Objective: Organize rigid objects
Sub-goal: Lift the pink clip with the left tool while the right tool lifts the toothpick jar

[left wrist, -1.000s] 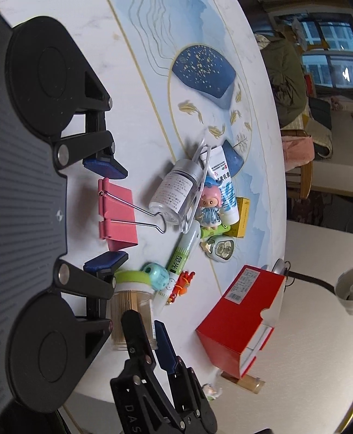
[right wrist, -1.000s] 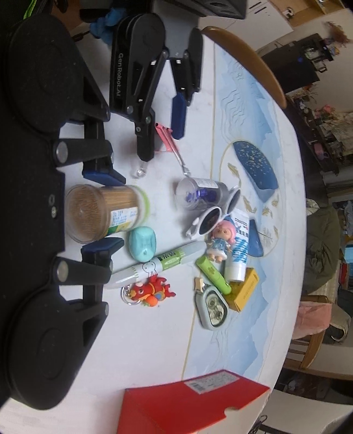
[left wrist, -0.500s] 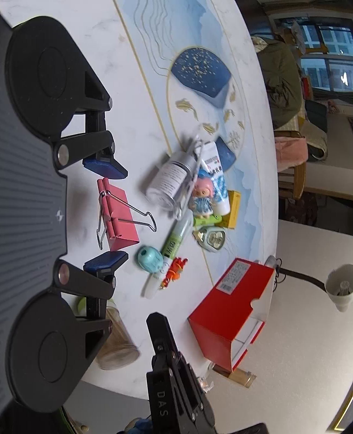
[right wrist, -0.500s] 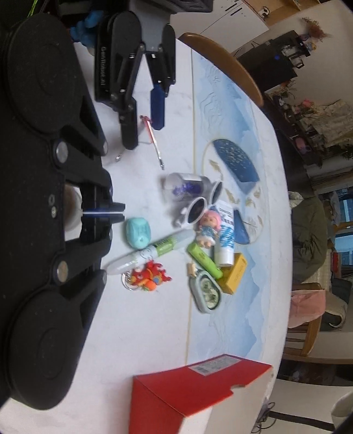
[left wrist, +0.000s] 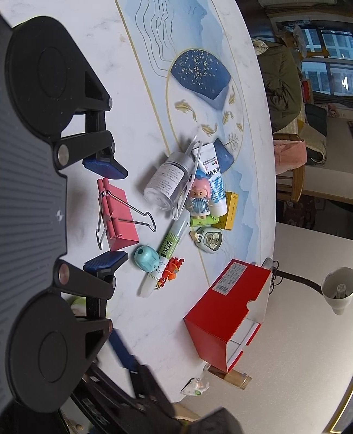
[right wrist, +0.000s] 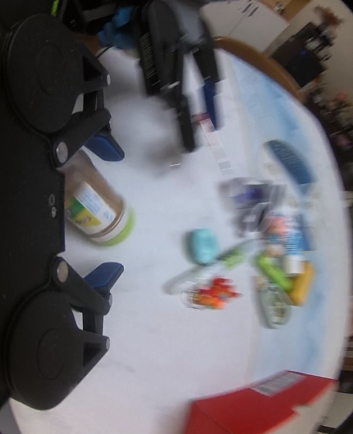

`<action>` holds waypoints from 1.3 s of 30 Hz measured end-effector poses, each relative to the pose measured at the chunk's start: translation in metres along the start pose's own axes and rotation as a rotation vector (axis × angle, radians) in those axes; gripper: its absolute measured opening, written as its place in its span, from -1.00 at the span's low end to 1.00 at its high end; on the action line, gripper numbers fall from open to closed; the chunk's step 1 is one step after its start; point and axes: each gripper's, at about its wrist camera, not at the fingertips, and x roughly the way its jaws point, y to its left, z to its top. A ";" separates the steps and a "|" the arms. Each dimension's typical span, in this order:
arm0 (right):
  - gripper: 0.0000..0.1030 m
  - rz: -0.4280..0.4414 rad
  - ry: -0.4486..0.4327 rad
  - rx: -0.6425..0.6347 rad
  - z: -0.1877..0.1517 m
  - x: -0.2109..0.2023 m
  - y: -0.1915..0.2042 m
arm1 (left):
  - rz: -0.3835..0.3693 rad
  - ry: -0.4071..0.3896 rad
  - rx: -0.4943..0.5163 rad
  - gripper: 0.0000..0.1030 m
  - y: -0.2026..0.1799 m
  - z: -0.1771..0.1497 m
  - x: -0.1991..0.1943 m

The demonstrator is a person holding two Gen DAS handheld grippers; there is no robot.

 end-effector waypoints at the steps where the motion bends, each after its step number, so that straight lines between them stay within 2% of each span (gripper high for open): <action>1: 0.30 0.002 0.023 0.011 -0.003 0.006 -0.003 | -0.001 0.000 -0.005 0.12 0.001 0.000 0.000; 2: 0.18 0.003 0.052 0.018 -0.005 0.011 -0.005 | -0.001 0.000 -0.008 0.12 0.001 0.000 0.000; 4: 0.13 0.020 0.089 0.021 -0.010 0.018 -0.007 | 0.003 0.002 -0.014 0.12 0.003 -0.002 0.001; 9: 0.16 -0.009 0.102 -0.012 -0.014 0.019 -0.001 | 0.011 0.012 -0.036 0.11 0.007 -0.005 0.001; 12: 0.33 -0.019 0.107 0.003 -0.019 0.014 -0.003 | 0.010 0.012 -0.040 0.12 0.008 -0.006 0.001; 17: 0.32 0.026 0.152 0.007 -0.027 0.014 0.000 | 0.007 0.015 -0.036 0.12 0.005 -0.007 0.001; 20: 0.24 0.032 0.164 -0.010 -0.029 0.018 0.004 | 0.002 0.014 -0.019 0.12 0.002 -0.008 0.001; 25: 0.10 0.031 0.140 0.010 -0.026 0.012 0.005 | -0.003 0.016 -0.017 0.12 -0.003 -0.010 0.000; 29: -0.03 -0.004 0.091 0.025 -0.022 0.004 0.000 | -0.003 0.011 -0.016 0.12 -0.007 -0.007 -0.001; 39: -0.11 -0.027 -0.043 0.072 -0.009 -0.032 -0.033 | -0.028 -0.021 0.032 0.12 -0.040 0.021 0.003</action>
